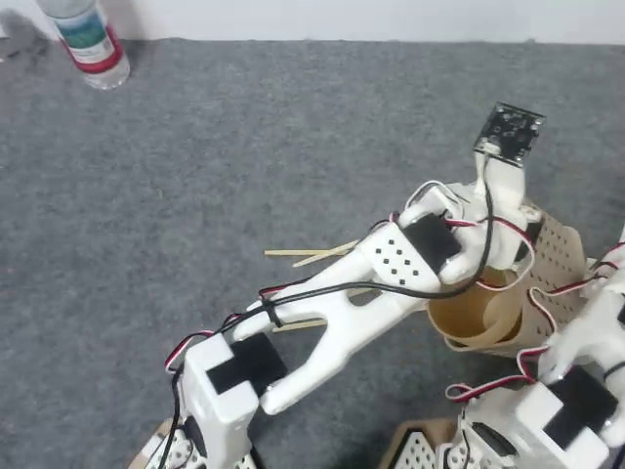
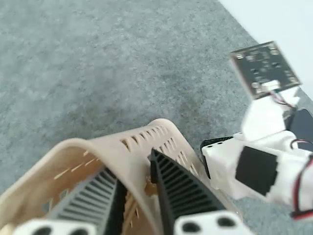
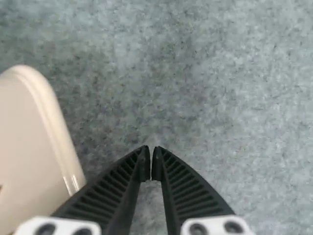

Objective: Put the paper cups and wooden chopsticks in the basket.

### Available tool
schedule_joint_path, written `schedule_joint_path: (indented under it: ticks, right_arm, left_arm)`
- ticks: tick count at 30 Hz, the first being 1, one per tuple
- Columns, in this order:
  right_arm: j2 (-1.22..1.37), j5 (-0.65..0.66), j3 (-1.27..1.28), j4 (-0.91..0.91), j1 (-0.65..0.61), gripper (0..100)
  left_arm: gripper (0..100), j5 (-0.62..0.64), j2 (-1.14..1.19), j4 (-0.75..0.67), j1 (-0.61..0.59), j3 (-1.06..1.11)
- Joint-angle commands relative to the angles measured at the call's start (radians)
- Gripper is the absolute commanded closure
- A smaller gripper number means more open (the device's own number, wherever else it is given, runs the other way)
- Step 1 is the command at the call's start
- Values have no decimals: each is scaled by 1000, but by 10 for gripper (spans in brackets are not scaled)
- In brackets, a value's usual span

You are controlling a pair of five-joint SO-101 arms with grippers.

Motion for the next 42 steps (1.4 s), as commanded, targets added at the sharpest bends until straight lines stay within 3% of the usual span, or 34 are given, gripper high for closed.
schedule_joint_path:
  ticks: [1, 8, 13, 22, 29, 34, 42]
  right_arm:
    - [50, 14, 18, 1, -25, 945]
    - [44, 6, 20, 5, -68, 969]
    - [22, 5, -6, 48, -48, 991]
    - [-275, -57, -275, 455, -24, 991]
    - [-458, -41, -275, 535, -21, 991]
    - [-461, -29, -215, 522, -25, 991]
    - [-463, -37, 107, 306, -122, 991]
  left_arm:
    - [989, -66, 26, -9, 64, -68]
    - [989, -69, 41, 178, 21, -137]
    - [989, -155, 41, 315, 2, -240]
    - [989, -160, 41, 356, 5, -306]
    - [989, -164, -44, 393, -2, -358]
    - [989, -230, -104, 408, 0, -358]
    - [989, -241, -112, 416, 0, -363]
